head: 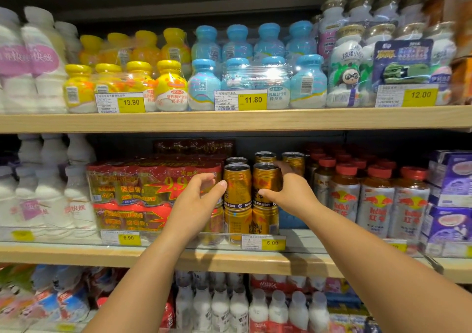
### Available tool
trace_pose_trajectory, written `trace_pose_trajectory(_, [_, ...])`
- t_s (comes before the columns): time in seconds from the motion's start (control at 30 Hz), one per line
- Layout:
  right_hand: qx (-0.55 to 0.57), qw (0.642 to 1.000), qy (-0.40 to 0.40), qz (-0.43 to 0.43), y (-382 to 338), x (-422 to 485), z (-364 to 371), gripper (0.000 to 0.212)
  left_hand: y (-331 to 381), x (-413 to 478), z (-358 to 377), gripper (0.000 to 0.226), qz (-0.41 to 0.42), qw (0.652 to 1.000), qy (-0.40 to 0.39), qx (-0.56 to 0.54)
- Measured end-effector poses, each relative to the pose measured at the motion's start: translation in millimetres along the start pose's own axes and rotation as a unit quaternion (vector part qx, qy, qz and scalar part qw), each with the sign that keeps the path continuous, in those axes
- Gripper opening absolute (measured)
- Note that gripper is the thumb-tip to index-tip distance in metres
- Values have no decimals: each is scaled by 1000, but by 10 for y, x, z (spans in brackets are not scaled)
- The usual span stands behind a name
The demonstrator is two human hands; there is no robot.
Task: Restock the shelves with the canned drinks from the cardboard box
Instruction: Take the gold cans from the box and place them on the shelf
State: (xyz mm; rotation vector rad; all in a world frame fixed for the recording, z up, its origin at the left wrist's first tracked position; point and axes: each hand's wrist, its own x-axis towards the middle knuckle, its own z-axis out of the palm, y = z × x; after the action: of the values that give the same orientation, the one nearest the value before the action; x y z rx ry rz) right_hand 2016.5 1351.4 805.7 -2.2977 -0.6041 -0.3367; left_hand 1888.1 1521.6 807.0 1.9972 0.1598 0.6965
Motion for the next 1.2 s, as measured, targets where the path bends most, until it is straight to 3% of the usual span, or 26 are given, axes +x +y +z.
trace_pose_trajectory(0.13, [23, 997, 69, -24, -115, -210, -25, 89, 38, -27, -26, 35, 40, 998, -1, 39])
trace_pose_trajectory(0.23, [24, 986, 141, -91, -144, -465, 30, 49, -46, -79, -13, 26, 43, 999, -5, 9])
trace_pose_trajectory(0.3, [51, 985, 135, -97, -92, -655, 130, 18, -176, -134, 50, 19, 37, 999, -9, -12])
trace_pose_trajectory(0.37, [75, 988, 109, -79, 18, -842, 283, 5, -375, -220, 150, 7, 28, 999, -17, -24])
trace_pose_trajectory(0.77, [177, 972, -46, 148, 1413, -2316, 1790, 15, -2124, -1318, 1007, 22, -110, 988, -108, 2])
trace_pose_trajectory(0.87, [194, 949, -85, 232, 1959, -2836, 2302, 26, -2766, -1734, 1256, 21, -127, 982, -132, 32])
trace_pose_trajectory(1.0, [165, 914, -149, 340, 2699, -3671, 3094, 12, -3676, -2410, 1611, 17, -214, 960, -176, 28])
trace_pose_trajectory(1.2, [128, 868, -256, 407, 3591, -4899, 4238, 23, -5163, -3501, 2273, 19, -256, 905, -320, 109])
